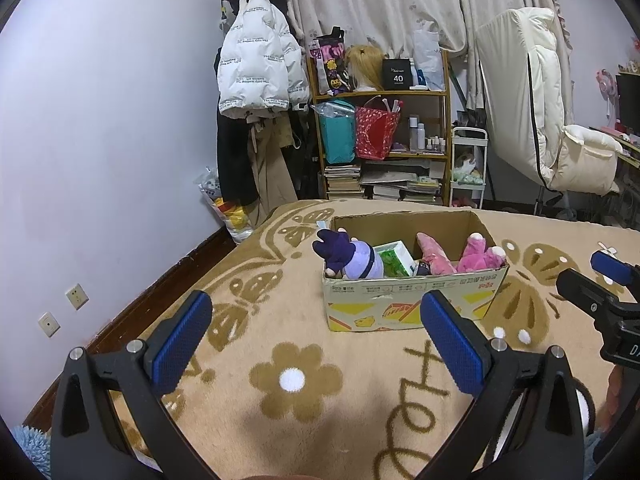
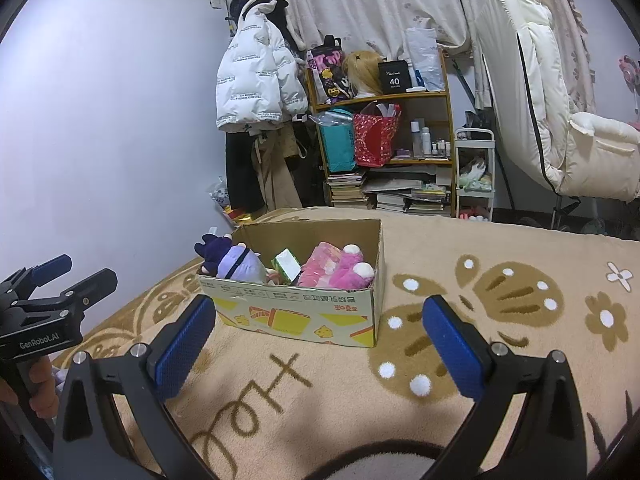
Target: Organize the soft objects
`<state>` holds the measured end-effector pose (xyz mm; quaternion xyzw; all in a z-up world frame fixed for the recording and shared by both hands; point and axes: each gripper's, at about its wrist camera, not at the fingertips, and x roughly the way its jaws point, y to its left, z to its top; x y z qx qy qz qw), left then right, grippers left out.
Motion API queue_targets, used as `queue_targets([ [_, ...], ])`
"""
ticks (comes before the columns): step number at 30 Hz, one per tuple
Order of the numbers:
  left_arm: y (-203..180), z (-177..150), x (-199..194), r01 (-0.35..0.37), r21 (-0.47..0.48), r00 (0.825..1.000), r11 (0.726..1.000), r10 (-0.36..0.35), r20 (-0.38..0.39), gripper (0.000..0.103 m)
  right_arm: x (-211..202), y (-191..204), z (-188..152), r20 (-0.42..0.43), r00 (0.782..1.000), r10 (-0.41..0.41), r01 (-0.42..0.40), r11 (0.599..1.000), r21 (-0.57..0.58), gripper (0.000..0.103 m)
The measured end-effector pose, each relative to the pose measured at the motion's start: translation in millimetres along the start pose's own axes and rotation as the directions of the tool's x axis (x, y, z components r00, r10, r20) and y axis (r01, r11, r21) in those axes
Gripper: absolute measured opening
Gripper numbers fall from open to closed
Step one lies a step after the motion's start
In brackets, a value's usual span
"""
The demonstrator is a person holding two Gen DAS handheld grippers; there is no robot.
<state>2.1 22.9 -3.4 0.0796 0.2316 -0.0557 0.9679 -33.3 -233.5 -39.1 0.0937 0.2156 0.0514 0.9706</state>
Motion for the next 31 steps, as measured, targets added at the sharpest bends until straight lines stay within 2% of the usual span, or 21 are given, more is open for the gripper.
queue_targets([
  [31, -2.6, -0.9, -0.9, 0.010, -0.011, 1.000, 1.000, -0.010, -0.005, 0.103, -3.6, -6.5, -2.9, 0.004, 1.000, -0.010, 0.010, 1.000, 0.004, 0.103],
])
